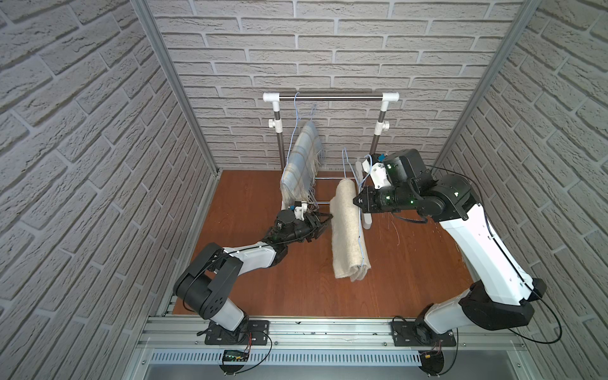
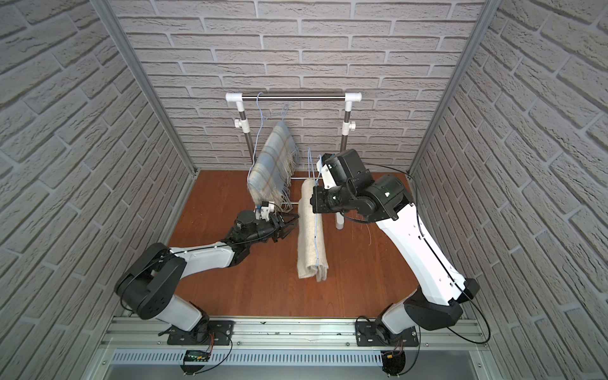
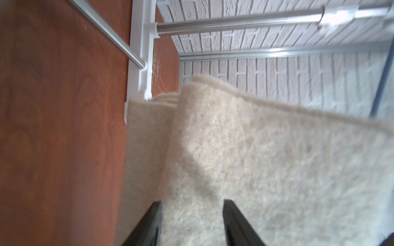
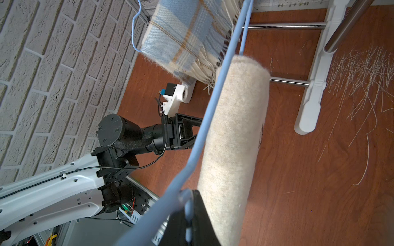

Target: Hang the scarf on the hanger

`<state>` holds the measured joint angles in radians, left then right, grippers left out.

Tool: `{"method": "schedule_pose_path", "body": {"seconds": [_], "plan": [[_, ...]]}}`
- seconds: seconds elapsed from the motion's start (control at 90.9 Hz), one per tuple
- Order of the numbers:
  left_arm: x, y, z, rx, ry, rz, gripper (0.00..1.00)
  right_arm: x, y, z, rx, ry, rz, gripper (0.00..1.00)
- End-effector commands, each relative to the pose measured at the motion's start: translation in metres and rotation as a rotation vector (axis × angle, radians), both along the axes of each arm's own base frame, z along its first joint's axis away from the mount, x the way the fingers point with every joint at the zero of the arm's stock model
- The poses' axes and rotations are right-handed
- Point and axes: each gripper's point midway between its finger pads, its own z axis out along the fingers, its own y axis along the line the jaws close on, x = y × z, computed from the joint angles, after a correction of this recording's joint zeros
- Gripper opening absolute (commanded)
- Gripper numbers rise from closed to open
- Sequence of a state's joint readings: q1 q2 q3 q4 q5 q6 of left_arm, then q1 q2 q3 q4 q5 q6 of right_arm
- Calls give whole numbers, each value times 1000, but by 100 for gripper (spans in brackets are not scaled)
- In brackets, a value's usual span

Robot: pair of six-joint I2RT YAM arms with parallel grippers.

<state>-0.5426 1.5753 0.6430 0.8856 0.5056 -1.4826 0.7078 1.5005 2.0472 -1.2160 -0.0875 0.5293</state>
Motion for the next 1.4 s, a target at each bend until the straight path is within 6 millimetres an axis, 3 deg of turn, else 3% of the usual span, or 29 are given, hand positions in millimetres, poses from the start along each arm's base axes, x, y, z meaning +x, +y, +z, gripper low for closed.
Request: {"method": "schedule_pose_path", "body": {"seconds": [0.0,0.077,0.231,0.363,0.539,0.693,0.924,1.034,1.265,1.386], "plan": [[-3,-2,18,-120,-75,11,37,4,0,34,89,-83,-12,3],[-6,-6,12,-142,-68,0,40,6,-1,36,94,-84,-15,3],[-6,-9,12,-202,-73,2,63,8,-1,37,100,-79,-23,3],[-6,-9,15,-225,-84,3,66,10,0,34,97,-70,-28,3],[-6,-16,30,-236,-134,-30,60,12,2,34,103,-69,-28,3],[-8,-19,30,-233,-137,-45,52,14,3,36,111,-72,-32,3],[-9,-21,39,-245,-157,-56,0,17,1,43,124,-88,-37,3],[-7,-17,40,-248,-153,-35,0,16,-1,44,124,-85,-38,3],[0,2,3,-179,-94,-33,0,10,-6,43,120,-46,-38,3],[6,4,-6,-149,-98,-55,0,7,-6,40,116,-21,-33,3]]}}
